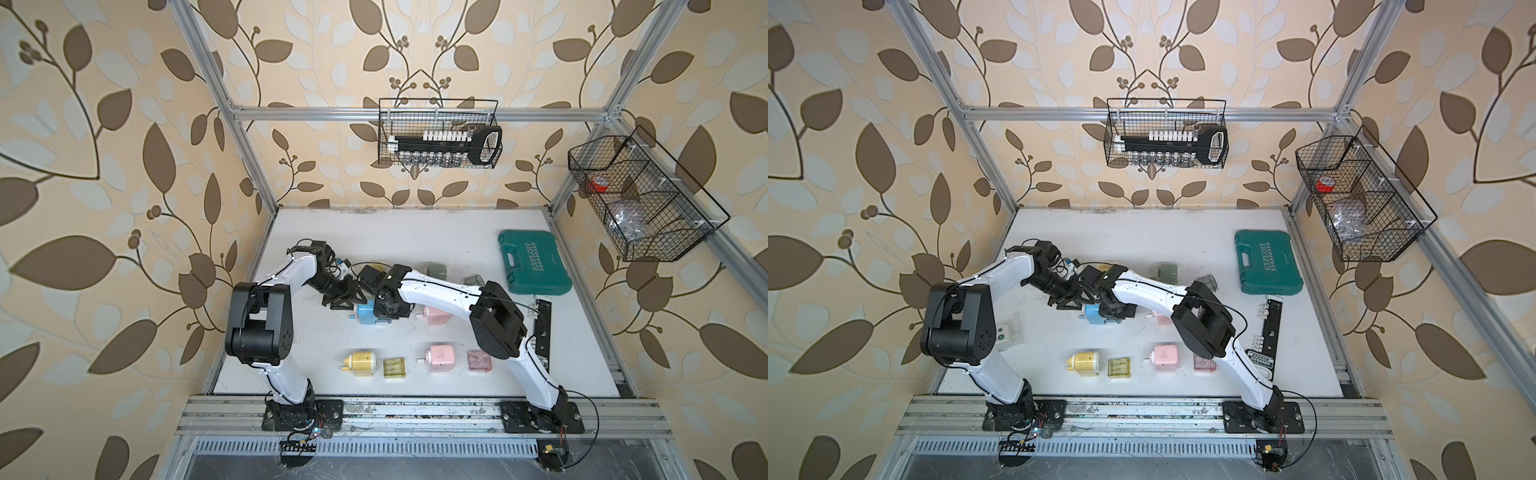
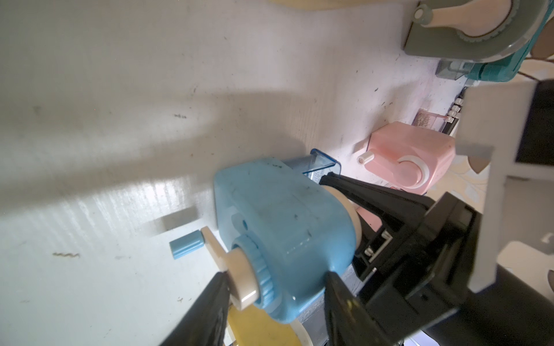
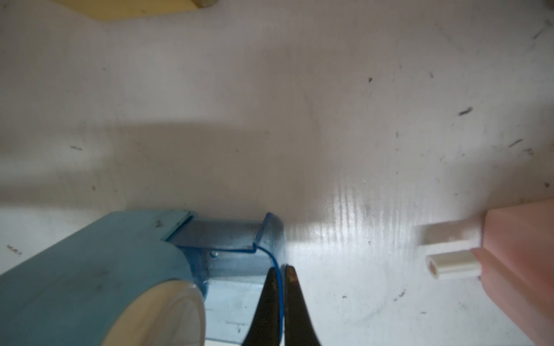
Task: Put the tray back into the pencil sharpener
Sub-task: Close the container of the pencil sharpener.
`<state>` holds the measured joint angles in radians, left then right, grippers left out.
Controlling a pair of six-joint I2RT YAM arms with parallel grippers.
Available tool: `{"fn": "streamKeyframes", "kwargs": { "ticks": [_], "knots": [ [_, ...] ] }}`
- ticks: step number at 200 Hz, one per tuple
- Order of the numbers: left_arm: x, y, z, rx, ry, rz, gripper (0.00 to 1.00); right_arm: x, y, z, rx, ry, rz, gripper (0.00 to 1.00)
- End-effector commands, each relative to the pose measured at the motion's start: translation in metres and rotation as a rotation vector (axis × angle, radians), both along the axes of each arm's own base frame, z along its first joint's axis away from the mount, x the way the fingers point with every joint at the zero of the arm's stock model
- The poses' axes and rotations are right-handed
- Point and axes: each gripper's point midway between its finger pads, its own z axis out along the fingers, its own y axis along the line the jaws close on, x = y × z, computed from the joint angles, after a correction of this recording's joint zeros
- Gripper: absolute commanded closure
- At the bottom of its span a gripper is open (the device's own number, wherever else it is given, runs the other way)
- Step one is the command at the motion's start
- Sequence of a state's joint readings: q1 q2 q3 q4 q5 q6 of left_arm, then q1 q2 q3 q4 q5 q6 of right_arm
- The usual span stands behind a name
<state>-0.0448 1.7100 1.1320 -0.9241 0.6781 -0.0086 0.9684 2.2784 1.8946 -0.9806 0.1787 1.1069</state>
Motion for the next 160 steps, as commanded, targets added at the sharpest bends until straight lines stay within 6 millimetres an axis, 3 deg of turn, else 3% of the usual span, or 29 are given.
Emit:
{"fn": "streamKeyframes", "kwargs": {
  "ticks": [1, 160],
  "knots": [
    [-0.013, 0.017, -0.028, 0.13, 0.071, -0.024, 0.48, 0.003, 0.008, 0.017, 0.068, -0.032, -0.002, 1.0],
    [-0.013, 0.017, -0.03, 0.126, 0.08, -0.024, 0.48, -0.001, 0.032, 0.016, 0.21, -0.024, 0.055, 1.0]
  ]
}}
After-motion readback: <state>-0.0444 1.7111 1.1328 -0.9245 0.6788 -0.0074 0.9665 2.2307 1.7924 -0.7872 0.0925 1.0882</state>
